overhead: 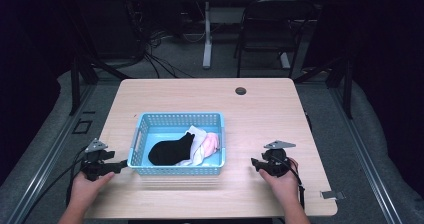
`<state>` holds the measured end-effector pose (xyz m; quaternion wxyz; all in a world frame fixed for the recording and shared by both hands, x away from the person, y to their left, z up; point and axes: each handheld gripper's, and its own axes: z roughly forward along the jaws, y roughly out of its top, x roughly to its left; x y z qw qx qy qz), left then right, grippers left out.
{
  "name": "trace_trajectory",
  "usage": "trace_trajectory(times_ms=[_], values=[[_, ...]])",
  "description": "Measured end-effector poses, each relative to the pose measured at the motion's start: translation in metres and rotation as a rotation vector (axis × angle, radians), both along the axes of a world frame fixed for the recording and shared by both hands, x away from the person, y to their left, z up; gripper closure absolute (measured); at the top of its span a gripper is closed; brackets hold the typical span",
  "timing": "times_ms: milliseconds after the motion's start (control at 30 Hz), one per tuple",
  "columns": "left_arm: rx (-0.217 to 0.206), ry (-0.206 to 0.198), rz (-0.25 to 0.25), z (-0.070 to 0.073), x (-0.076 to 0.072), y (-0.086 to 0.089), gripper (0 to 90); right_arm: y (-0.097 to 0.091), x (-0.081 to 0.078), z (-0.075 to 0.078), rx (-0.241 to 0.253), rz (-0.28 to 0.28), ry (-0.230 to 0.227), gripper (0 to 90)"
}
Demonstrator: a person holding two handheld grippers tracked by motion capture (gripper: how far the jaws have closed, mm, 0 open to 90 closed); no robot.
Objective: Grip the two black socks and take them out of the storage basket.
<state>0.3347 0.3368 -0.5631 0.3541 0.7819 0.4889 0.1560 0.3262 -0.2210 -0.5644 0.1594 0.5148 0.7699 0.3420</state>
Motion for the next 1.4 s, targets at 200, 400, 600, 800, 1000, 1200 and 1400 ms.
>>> trace_trajectory(times_ms=[200, 400, 600, 800, 1000, 1200, 1400], values=[[-0.022, -0.008, 0.005, 0.001, 0.001, 0.0, 25.7, 0.002, -0.002, 0.0, -0.009, 0.002, 0.0, 50.7], [-0.023, 0.0, 0.002, 0.001, 0.001, 0.0, 25.9, 0.001, -0.004, 0.001, 0.006, 0.008, -0.003, 51.5], [-0.025, 0.0, 0.003, 0.001, 0.001, 0.0, 26.0, -0.002, -0.002, 0.003, 0.054, -0.018, 0.012, 52.4], [-0.022, 0.003, 0.001, 0.001, 0.001, 0.0, 26.0, -0.002, -0.003, 0.007, 0.067, -0.025, -0.033, 51.3], [-0.027, 0.005, -0.002, 0.0, 0.002, -0.001, 26.0, -0.002, -0.003, 0.015, 0.04, -0.018, -0.028, 46.5], [-0.029, 0.009, -0.007, 0.001, 0.004, -0.003, 26.0, 0.007, 0.001, 0.036, 0.017, 0.035, -0.005, 44.6], [-0.03, 0.008, -0.009, 0.001, 0.004, -0.003, 26.1, 0.019, 0.007, 0.074, -0.04, 0.1, -0.033, 47.8]])
